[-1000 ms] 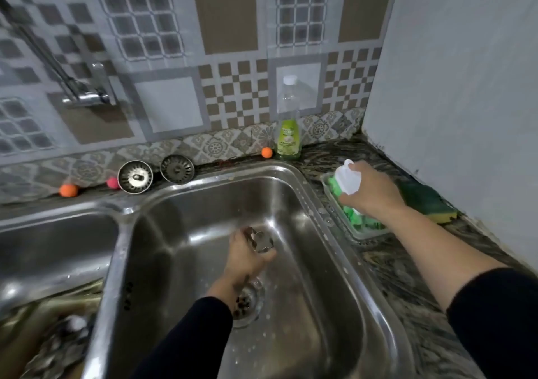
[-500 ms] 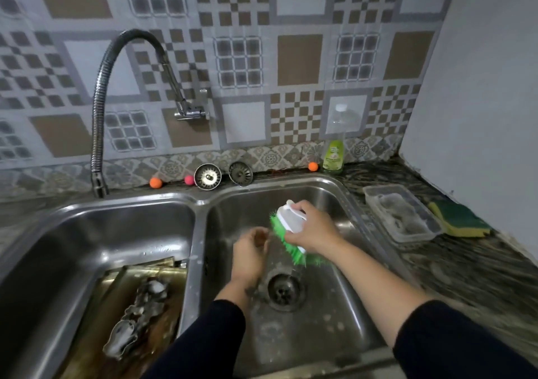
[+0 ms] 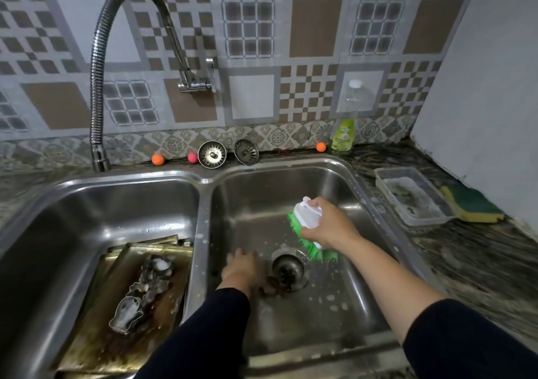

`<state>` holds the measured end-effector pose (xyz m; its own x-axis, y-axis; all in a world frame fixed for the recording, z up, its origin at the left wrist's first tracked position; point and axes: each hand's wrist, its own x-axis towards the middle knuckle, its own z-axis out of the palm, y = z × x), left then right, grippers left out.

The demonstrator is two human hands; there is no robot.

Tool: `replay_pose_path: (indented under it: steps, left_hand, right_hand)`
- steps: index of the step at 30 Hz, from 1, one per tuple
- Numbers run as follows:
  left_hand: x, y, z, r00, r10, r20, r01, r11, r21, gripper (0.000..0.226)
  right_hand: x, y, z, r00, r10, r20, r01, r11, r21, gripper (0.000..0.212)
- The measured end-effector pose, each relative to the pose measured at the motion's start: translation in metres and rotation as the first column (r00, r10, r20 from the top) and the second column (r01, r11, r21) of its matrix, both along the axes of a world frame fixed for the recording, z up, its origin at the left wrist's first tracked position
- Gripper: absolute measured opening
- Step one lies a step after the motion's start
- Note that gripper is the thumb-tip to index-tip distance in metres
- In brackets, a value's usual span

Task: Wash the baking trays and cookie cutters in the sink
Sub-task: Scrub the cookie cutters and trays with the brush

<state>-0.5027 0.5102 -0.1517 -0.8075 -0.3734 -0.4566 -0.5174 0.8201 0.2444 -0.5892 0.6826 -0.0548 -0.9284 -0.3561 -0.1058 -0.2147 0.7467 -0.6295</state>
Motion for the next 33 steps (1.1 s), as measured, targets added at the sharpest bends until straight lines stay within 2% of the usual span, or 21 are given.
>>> replay_pose_path:
  steps: [3,6,8,11,14,16,17,18,19,21,22,23,24,26,28,31,33]
  left_hand:
    - [-0.002,0.006,-0.016,0.990,-0.075,0.120,0.073,0.997,0.017,0.087]
    - [-0.010,0.018,-0.024,0.986,-0.150,0.075,0.153,0.988,-0.032,0.091]
    - [-0.018,0.027,-0.025,0.971,-0.229,0.069,0.234,0.969,-0.080,0.082]
    - [-0.031,0.039,-0.032,0.947,-0.294,0.126,0.311,0.939,-0.148,0.049]
    - [-0.034,0.043,-0.038,0.960,-0.258,0.112,0.273,0.952,-0.139,0.038]
    - [-0.034,0.040,-0.038,0.991,-0.132,-0.007,0.132,0.991,-0.012,0.035]
    - [-0.035,0.037,-0.038,0.996,0.002,-0.093,0.008,0.994,0.105,0.030]
    - [-0.037,0.035,-0.032,0.968,0.178,-0.178,-0.128,0.957,0.262,0.026]
    - [-0.041,0.034,-0.025,0.901,0.370,-0.227,-0.240,0.861,0.449,0.023]
    - [-0.053,0.033,-0.005,0.730,0.665,-0.158,-0.304,0.523,0.796,0.023]
    - [-0.057,0.034,0.008,0.679,0.727,-0.102,-0.260,0.368,0.893,0.022]
    - [-0.060,0.034,0.021,0.664,0.745,-0.067,-0.203,0.266,0.942,0.021]
    - [-0.060,0.035,0.034,0.680,0.732,-0.050,-0.155,0.210,0.965,0.019]
    - [-0.053,0.038,0.056,0.731,0.682,-0.034,-0.090,0.146,0.985,0.020]
    - [-0.044,0.041,0.070,0.742,0.668,-0.056,-0.064,0.153,0.986,0.022]
    - [-0.039,0.031,0.078,0.699,0.711,-0.073,-0.089,0.189,0.978,0.026]
    - [-0.038,0.014,0.081,0.661,0.747,-0.067,-0.124,0.197,0.973,0.030]
  right_hand:
    - [-0.006,0.002,-0.004,1.000,-0.003,0.010,0.004,1.000,-0.014,0.069]
    - [-0.012,0.004,-0.009,1.000,-0.005,0.019,0.006,1.000,-0.016,0.068]
    - [-0.016,0.007,-0.013,0.999,-0.010,0.031,0.010,1.000,-0.027,0.068]
    - [-0.020,0.011,-0.020,0.999,-0.005,0.047,0.007,0.999,-0.036,0.068]
    - [-0.022,0.017,-0.025,0.999,-0.003,0.054,0.005,0.999,-0.043,0.068]
    - [-0.022,0.021,-0.025,0.998,-0.010,0.060,0.013,0.999,-0.047,0.068]
    - [-0.022,0.022,-0.025,0.998,-0.012,0.062,0.016,0.998,-0.056,0.068]
    - [-0.020,0.023,-0.024,0.998,-0.010,0.068,0.015,0.997,-0.072,0.067]
    - [-0.017,0.024,-0.023,0.997,0.000,0.073,0.007,0.995,-0.097,0.067]
    - [-0.006,0.021,-0.023,0.997,0.044,0.063,-0.035,0.990,-0.136,0.066]
    - [0.001,0.018,-0.024,0.997,0.063,0.034,-0.057,0.988,-0.147,0.066]
    - [0.008,0.015,-0.024,0.997,0.071,-0.004,-0.071,0.985,-0.158,0.066]
    - [0.014,0.011,-0.022,0.997,0.064,-0.041,-0.070,0.982,-0.178,0.065]
    - [0.018,0.002,-0.010,0.995,0.011,-0.102,-0.035,0.971,-0.236,0.062]
    - [0.016,-0.007,0.005,0.987,-0.027,-0.158,-0.018,0.960,-0.278,0.060]
    - [0.023,-0.018,0.019,0.989,0.016,-0.147,-0.059,0.954,-0.293,0.060]
    - [0.037,-0.021,0.018,0.987,0.077,-0.140,-0.110,0.964,-0.242,0.060]
